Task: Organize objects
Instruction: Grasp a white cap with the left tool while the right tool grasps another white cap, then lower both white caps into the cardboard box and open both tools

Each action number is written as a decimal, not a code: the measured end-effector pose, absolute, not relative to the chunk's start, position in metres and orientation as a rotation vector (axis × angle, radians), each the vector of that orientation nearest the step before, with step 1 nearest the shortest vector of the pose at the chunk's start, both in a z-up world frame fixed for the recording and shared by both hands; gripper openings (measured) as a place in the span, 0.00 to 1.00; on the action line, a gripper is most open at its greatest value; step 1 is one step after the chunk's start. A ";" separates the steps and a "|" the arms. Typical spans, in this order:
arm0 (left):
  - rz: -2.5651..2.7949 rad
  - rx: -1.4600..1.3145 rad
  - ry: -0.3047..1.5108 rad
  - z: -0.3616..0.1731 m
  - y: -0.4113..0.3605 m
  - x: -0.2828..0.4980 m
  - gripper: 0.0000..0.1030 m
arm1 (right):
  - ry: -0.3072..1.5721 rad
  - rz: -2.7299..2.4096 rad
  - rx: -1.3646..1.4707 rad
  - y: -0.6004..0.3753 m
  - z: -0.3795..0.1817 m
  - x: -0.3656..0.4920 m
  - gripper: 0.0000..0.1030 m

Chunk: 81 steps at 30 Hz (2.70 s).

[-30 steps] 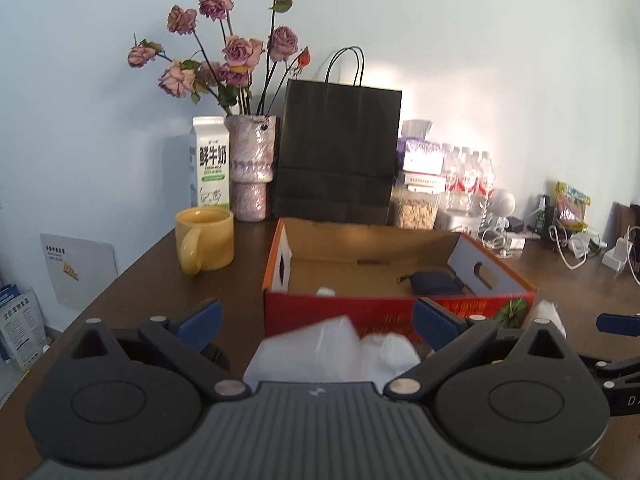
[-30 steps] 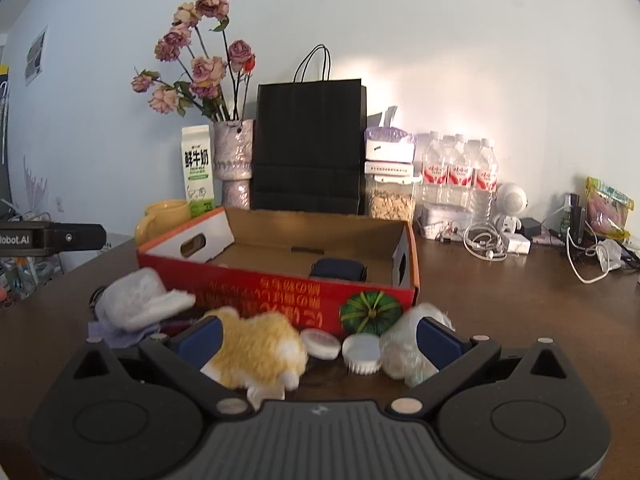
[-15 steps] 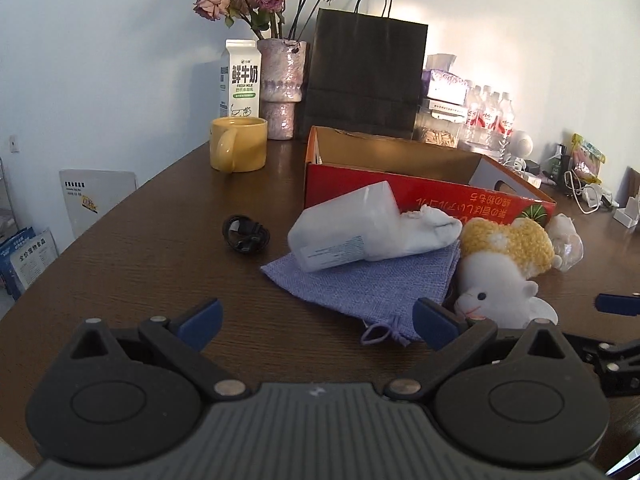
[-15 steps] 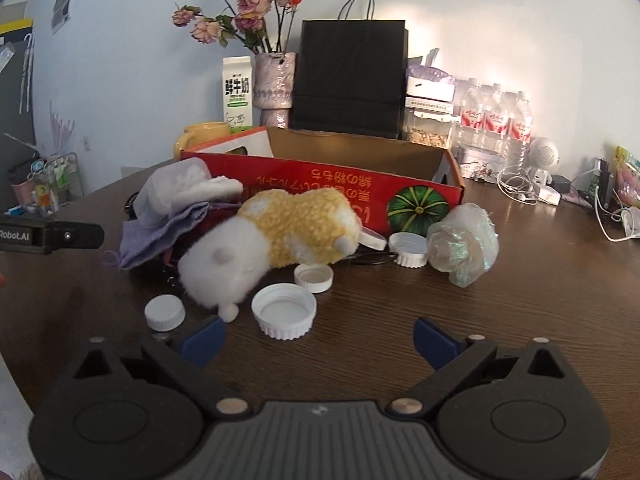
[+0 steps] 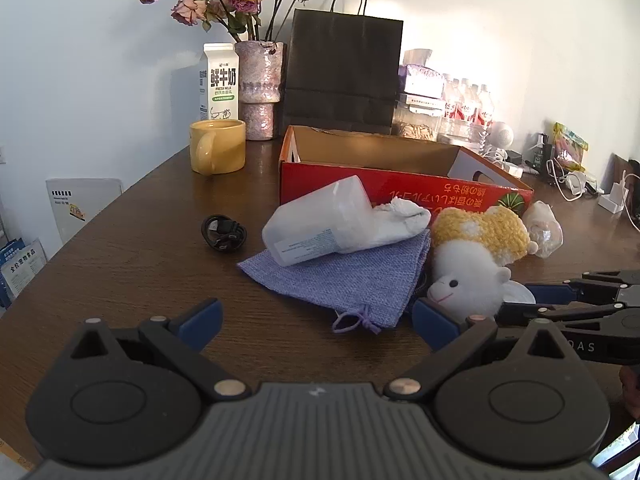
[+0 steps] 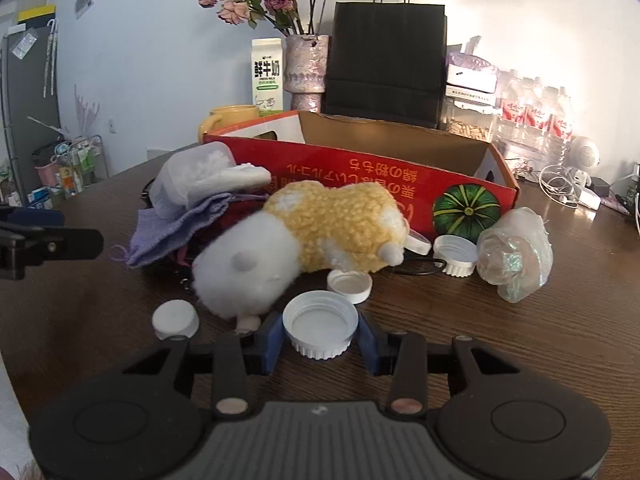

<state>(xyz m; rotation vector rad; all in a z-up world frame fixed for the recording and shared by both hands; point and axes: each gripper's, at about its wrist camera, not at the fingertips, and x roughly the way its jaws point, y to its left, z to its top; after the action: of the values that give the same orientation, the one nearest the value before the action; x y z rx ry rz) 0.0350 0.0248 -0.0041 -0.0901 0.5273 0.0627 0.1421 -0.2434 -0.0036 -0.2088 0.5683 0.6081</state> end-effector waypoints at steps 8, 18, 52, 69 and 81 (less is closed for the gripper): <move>0.020 -0.070 0.552 -0.008 0.012 0.036 1.00 | 0.533 0.578 -0.170 -0.256 0.001 0.134 0.38; -0.149 -0.016 0.610 -0.017 -0.025 0.040 0.53 | 0.496 0.564 -0.153 -0.267 0.007 0.124 0.38; -0.145 0.028 0.469 0.009 -0.045 0.054 0.28 | 0.397 0.575 -0.134 -0.269 0.031 0.121 0.38; -0.102 -0.012 0.315 0.054 -0.031 0.107 0.28 | 0.300 0.576 -0.159 -0.228 0.065 0.176 0.38; -0.016 -0.067 0.317 0.061 -0.009 0.192 0.28 | 0.338 0.560 -0.177 -0.189 0.073 0.254 0.38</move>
<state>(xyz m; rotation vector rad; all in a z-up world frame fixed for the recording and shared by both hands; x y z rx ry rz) 0.1923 -0.0091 0.0613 -0.0672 0.3167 -0.0158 0.2539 -0.1886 0.0725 -0.1772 0.3378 0.5600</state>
